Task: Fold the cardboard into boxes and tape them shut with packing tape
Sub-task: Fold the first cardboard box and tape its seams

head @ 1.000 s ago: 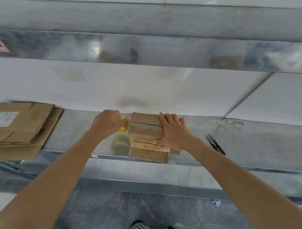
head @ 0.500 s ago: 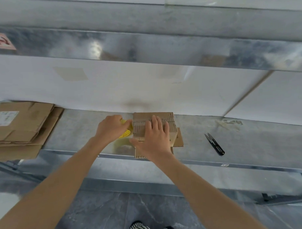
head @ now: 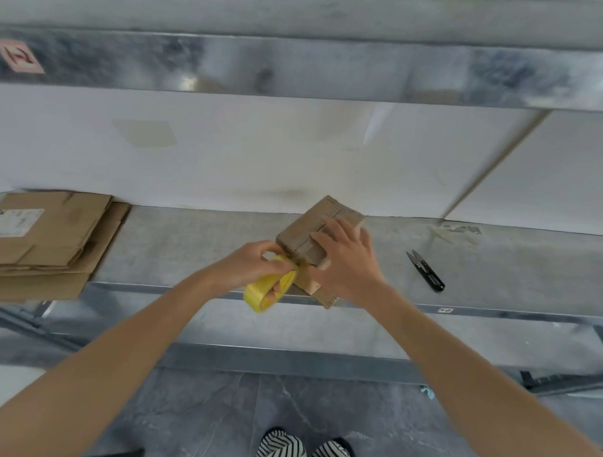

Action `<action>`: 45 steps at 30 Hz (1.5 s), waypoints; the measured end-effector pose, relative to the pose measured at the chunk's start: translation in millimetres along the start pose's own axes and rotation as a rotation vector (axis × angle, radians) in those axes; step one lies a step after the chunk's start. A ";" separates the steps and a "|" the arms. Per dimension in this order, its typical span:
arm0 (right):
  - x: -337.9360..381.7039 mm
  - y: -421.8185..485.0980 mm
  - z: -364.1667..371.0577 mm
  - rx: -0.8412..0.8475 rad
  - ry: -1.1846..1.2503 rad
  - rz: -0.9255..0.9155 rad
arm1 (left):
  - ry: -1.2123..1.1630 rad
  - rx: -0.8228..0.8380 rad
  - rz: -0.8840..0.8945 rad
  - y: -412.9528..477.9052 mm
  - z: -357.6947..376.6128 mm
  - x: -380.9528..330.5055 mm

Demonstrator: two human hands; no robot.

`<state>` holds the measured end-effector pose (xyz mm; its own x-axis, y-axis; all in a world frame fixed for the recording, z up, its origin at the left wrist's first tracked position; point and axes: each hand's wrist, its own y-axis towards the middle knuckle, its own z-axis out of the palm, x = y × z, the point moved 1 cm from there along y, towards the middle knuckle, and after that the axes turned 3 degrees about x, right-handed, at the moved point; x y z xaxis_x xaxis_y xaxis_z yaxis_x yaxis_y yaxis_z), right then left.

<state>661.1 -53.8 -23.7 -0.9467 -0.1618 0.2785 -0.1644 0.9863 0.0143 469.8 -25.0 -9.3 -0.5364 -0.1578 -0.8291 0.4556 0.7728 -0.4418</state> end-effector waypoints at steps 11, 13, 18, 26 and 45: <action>-36.0 -8.8 -16.5 0.208 -0.128 -0.063 | -0.513 0.003 -0.034 -0.7 72.2 -2.9; -36.6 -11.1 -12.5 0.166 -0.142 -0.079 | -0.583 0.023 -0.019 -3.6 71.8 -1.6; -43.0 -9.6 -12.3 0.178 -0.098 -0.110 | -0.554 0.066 -0.012 -2.3 70.7 -6.6; -55.7 -4.8 -22.3 0.224 -0.089 -0.173 | -0.575 -0.011 -0.070 9.3 96.2 -8.1; -135.8 -36.6 -1.2 0.006 0.053 0.263 | -0.853 -0.339 -0.007 28.1 151.4 -1.1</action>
<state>796.0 -67.9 -60.9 -0.9415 0.1017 0.3214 0.0834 0.9940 -0.0703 590.7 -96.2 -72.7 0.2292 -0.4597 -0.8580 0.1496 0.8876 -0.4356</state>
